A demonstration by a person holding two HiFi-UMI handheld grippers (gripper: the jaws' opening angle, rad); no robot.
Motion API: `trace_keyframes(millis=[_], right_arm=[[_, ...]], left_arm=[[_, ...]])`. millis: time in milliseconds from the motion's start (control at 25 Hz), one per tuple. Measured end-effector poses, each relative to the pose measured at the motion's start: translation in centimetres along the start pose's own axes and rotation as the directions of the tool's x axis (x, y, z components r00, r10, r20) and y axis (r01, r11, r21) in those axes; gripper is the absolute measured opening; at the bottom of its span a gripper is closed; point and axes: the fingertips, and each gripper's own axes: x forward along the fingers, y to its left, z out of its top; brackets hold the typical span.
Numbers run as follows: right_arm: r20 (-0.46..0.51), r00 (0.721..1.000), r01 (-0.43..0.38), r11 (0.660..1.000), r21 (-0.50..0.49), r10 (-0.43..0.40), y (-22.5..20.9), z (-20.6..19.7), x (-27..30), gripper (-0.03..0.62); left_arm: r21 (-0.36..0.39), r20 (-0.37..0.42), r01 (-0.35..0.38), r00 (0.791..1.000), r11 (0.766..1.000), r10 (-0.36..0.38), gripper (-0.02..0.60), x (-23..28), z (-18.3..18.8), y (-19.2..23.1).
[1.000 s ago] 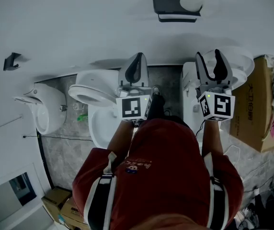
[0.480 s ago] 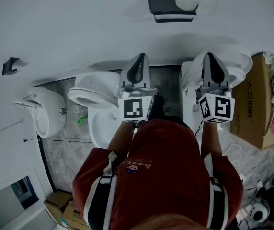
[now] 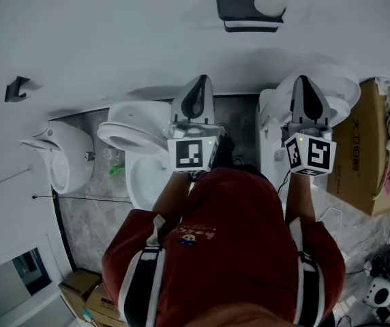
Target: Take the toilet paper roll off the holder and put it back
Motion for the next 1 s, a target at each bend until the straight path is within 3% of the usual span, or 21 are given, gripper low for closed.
trace_keyframes(millis=[1000], right_arm=[[-0.001,1.0,0.006,1.0,-0.011,-0.006,-0.4,0.3,0.5,0.008]], left_arm=[[0.005,-0.003,0.001,1.0,1.0,-0.001,0.014,1.1,0.3,0.3]])
